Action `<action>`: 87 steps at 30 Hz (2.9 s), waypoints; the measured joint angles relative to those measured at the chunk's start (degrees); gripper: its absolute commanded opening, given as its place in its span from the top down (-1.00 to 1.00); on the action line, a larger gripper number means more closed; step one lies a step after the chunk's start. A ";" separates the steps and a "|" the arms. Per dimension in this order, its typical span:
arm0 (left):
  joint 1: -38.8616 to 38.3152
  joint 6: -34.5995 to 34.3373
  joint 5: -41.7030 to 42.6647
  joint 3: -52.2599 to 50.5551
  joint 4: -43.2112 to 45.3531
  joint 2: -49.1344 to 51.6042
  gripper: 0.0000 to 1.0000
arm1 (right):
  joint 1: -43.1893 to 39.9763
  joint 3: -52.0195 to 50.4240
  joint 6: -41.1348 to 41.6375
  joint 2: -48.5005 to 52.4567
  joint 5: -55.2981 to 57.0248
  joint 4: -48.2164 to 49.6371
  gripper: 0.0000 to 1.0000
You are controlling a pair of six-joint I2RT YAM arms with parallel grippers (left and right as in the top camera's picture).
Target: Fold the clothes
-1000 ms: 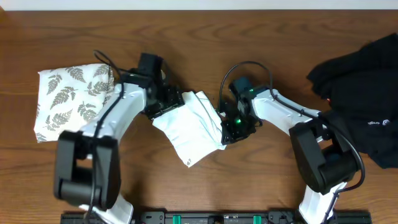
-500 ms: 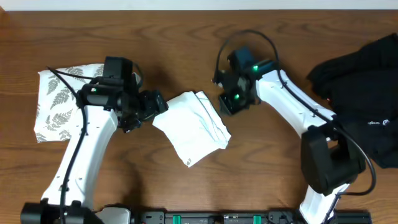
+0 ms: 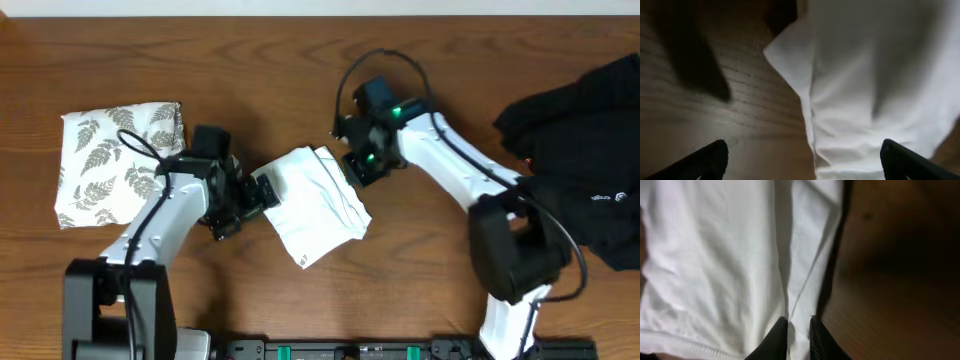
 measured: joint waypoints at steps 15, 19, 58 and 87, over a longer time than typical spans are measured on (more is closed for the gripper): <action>0.02 0.90 0.55 -1.22 3.23 0.39 -0.97 | 1.55 0.00 -0.15 1.84 -0.02 1.46 0.71; 0.02 1.31 0.90 -1.36 4.15 0.39 -0.97 | 1.57 0.00 -0.15 1.84 0.00 1.53 0.71; -6.82 -2.34 12.31 -6.60 19.21 5.79 0.33 | 3.17 0.00 -0.13 5.73 -0.11 2.78 0.74; -5.86 -2.78 5.68 -3.61 4.68 5.07 0.88 | 2.69 0.00 -0.13 5.62 0.07 -0.07 0.76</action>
